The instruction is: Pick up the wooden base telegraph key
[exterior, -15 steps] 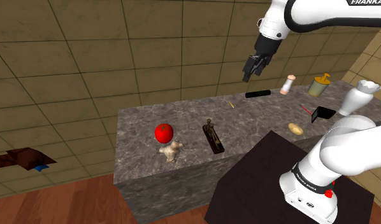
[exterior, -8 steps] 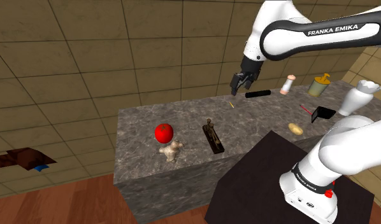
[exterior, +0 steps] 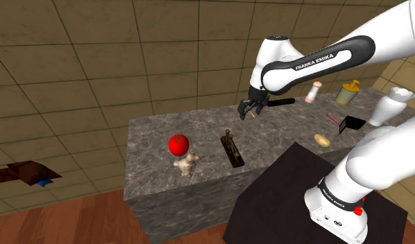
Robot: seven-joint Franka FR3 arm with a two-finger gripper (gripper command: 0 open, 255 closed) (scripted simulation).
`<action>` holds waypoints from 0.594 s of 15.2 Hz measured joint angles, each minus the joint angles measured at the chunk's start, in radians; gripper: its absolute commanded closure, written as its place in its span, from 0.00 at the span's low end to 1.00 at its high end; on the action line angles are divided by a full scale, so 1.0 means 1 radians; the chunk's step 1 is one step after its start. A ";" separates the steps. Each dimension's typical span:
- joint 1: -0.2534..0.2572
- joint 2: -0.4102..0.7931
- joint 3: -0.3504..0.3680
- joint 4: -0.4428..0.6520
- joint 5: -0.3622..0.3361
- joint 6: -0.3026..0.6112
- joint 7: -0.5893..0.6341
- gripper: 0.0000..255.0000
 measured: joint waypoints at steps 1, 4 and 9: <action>-0.003 0.039 0.009 -0.003 -0.004 0.039 0.022 0.00; -0.021 0.157 0.022 0.004 -0.028 0.140 0.078 0.00; -0.045 0.352 0.025 0.031 -0.095 0.290 0.187 0.00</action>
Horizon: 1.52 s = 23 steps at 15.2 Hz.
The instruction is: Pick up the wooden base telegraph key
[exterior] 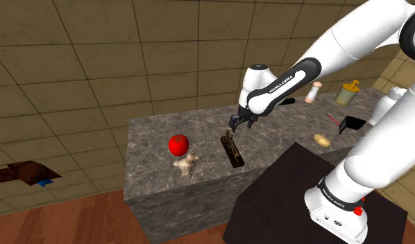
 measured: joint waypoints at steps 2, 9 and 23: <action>0.001 0.091 -0.006 0.029 -0.040 0.054 0.059 0.00; 0.046 0.388 -0.085 0.145 -0.140 0.209 0.219 0.00; 0.081 0.537 -0.128 0.201 -0.167 0.301 0.257 1.00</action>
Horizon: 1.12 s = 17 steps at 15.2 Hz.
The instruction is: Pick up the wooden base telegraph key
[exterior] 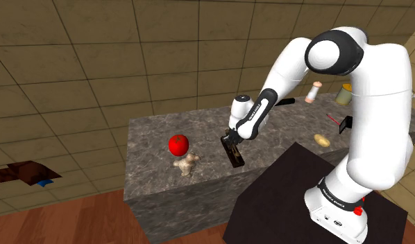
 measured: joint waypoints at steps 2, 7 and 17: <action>0.000 0.000 0.000 0.000 0.000 0.000 0.000 1.00; -0.005 -0.017 0.005 -0.007 0.003 -0.011 -0.004 1.00; -0.039 -0.165 0.046 -0.051 0.036 -0.116 -0.033 1.00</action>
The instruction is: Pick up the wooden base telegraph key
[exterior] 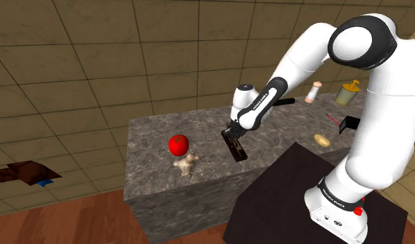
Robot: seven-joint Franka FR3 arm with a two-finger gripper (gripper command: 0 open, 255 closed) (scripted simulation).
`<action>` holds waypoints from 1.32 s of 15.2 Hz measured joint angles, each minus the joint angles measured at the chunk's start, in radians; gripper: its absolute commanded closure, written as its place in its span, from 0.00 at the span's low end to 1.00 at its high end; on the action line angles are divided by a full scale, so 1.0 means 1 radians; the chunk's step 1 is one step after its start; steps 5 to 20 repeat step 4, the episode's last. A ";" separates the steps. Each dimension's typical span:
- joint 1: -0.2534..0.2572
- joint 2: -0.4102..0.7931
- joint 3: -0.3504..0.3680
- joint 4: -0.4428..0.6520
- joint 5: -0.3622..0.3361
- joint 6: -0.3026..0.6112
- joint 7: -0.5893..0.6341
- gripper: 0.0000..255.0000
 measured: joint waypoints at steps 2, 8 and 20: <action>-0.007 -0.027 0.008 -0.003 0.009 -0.023 -0.009 1.00; -0.011 -0.052 0.014 -0.010 0.017 -0.042 -0.015 1.00; -0.011 -0.052 0.014 -0.010 0.017 -0.042 -0.015 1.00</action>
